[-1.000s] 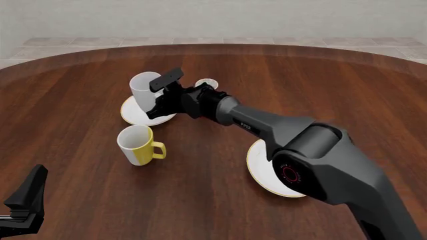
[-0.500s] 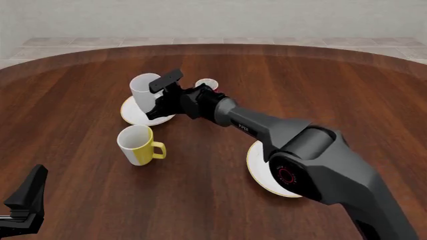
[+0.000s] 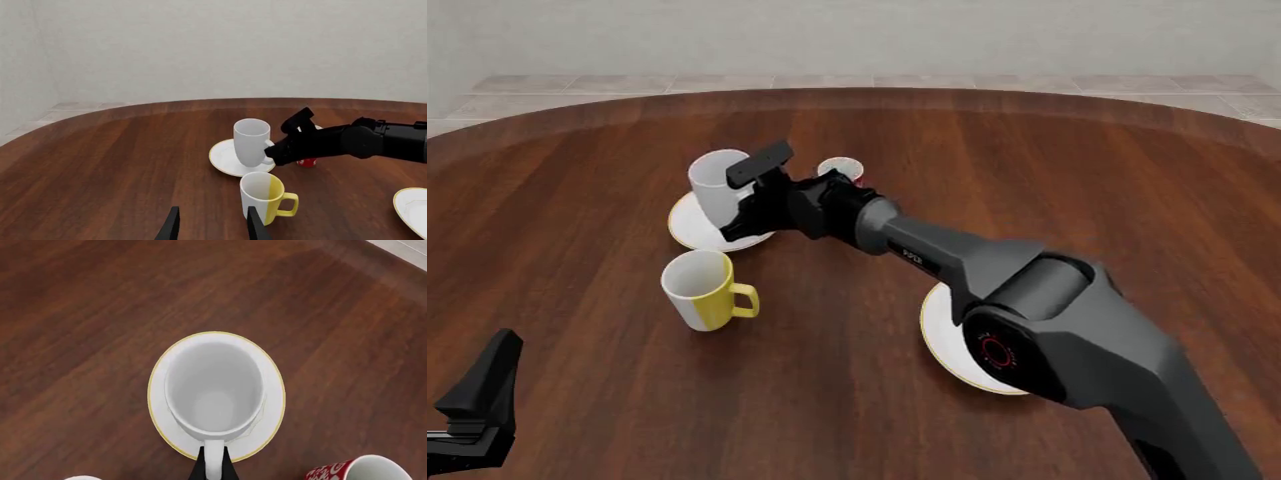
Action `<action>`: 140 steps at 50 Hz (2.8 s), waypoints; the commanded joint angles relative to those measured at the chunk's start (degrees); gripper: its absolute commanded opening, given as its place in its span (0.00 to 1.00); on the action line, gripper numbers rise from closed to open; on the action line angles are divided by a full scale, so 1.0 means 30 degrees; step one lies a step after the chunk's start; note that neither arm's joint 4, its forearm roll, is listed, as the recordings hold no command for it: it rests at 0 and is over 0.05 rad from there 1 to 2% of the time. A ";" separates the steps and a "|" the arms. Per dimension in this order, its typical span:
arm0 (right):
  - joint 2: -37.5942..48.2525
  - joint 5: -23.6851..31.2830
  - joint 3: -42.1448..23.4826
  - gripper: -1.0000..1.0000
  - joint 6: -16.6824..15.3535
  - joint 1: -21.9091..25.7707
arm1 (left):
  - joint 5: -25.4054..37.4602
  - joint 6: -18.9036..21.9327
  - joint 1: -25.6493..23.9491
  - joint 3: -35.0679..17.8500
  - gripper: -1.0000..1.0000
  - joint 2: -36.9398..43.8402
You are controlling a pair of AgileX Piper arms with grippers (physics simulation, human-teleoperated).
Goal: Put the white mug on the left plate.
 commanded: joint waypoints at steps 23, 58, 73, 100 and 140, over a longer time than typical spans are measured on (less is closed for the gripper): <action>0.0260 0.0111 -0.0394 0.00 0.0225 0.0092 | 0.0000 0.0000 -0.0001 0.0000 1.00 -0.0002; 0.0630 0.0205 -0.0676 0.00 0.0265 0.0066 | 0.0000 0.0002 0.0001 0.0000 1.00 0.0002; 0.0825 0.0266 -0.0875 0.00 0.0304 0.0042 | 0.0000 0.0003 0.0002 0.0000 1.00 0.0000; 0.1110 0.0478 -0.1240 0.00 0.0677 0.0200 | 0.0001 0.0002 0.0003 0.0000 1.00 0.0003; -0.1872 -0.0987 0.2379 1.00 0.1164 0.0101 | 0.0000 0.0002 0.0001 0.0000 1.00 0.0002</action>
